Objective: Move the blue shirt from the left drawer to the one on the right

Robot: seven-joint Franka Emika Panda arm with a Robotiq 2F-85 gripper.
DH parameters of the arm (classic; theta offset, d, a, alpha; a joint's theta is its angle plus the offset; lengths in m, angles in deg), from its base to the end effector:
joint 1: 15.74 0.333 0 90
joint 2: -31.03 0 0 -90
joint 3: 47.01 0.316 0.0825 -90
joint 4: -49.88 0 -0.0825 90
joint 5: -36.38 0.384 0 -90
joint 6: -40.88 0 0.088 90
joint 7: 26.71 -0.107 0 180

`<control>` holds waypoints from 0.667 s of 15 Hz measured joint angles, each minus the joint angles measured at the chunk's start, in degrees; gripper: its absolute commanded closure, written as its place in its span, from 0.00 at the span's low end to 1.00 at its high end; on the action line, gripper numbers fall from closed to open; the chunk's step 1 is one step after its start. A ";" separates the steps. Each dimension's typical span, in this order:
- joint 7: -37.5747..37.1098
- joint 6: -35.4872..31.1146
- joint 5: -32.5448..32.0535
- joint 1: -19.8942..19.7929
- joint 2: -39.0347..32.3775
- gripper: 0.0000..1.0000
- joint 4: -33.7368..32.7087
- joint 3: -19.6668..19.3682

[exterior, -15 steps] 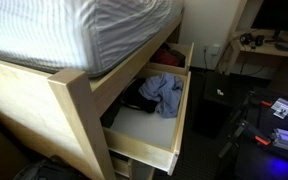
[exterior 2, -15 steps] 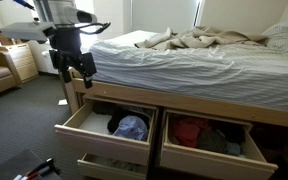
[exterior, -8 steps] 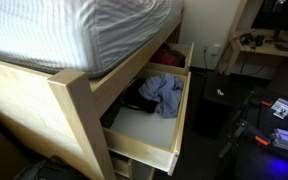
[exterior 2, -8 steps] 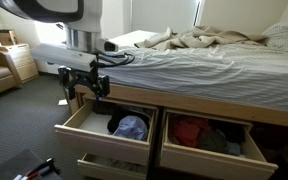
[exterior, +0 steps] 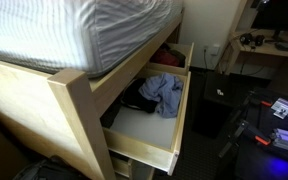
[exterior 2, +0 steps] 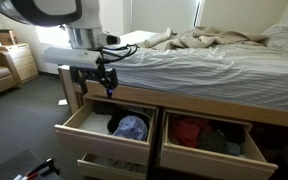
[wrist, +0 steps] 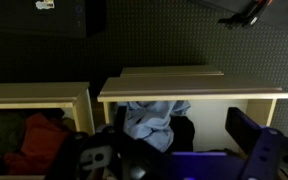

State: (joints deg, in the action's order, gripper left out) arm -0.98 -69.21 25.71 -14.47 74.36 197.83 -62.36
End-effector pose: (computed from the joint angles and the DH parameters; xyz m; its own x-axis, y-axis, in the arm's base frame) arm 0.3241 -0.1010 0.4942 0.9449 0.3186 0.0752 0.3170 -0.9479 0.0327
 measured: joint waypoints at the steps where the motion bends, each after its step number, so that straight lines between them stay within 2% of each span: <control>1: 0.02 -4.35 -0.07 0.00 -1.44 0.00 1.36 -0.48; 3: 0.84 -9.60 1.60 0.25 -5.49 0.00 3.89 -1.72; 7: 8.07 -9.96 9.61 1.08 -15.60 0.00 4.98 -6.16; 10: 9.68 -9.83 11.48 0.79 -19.54 0.00 4.81 -6.44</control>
State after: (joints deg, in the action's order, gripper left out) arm 8.70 -79.04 37.19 -13.68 54.82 202.64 -68.80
